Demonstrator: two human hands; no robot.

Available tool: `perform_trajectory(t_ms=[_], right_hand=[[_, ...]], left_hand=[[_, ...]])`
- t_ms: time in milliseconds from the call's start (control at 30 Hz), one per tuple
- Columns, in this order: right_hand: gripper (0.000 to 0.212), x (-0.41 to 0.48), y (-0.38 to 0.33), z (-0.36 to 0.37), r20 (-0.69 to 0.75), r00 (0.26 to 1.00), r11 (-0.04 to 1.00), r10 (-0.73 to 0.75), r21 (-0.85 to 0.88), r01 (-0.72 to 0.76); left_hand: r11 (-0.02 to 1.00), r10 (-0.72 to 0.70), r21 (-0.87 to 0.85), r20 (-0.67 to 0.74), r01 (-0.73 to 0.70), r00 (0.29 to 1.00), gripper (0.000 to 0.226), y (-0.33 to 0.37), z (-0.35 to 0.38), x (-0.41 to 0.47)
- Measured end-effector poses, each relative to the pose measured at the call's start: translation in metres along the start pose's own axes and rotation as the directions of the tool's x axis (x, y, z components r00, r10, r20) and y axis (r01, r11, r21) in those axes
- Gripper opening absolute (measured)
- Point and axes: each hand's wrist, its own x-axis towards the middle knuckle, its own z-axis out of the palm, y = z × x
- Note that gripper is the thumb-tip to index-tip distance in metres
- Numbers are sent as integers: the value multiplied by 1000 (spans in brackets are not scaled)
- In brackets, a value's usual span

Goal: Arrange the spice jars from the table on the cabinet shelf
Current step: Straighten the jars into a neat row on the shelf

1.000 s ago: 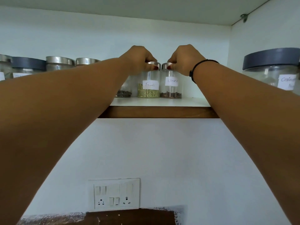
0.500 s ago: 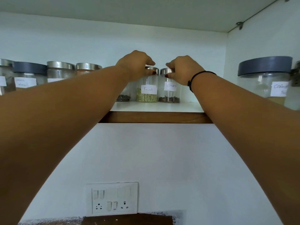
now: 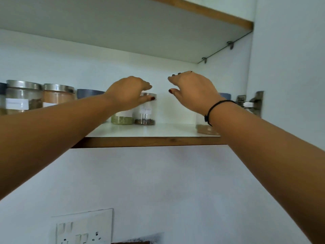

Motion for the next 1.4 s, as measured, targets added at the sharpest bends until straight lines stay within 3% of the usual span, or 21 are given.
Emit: perform_trajectory(t_ms=[67,200,367,633,900,1400], right_hand=[[26,-9,21,-18,35,994,995,104,6,-104],[35,-21,49,-50,271,921,957,278,-3,-289],[37,-33,60,-67,474,841,958,262,-25,-284],[19,-36,68,-65,585,790,941,183,129,-314],[30,-23,63,-47,543,835,953,88,199,-229],[42,6,41,10,417,896,919,156,271,-286]], left_hand=[[997,44,-62,-14,-45,999,55,33,-4,6],[952,73,-295,-45,-83,996,57,101,-11,28],[936,140,-317,-63,-153,988,52,140,-18,45],[916,135,-390,71,-96,988,41,136,-11,44],[906,139,-415,113,-81,984,40,108,-6,46],[904,122,-425,137,-53,983,34,52,34,59]])
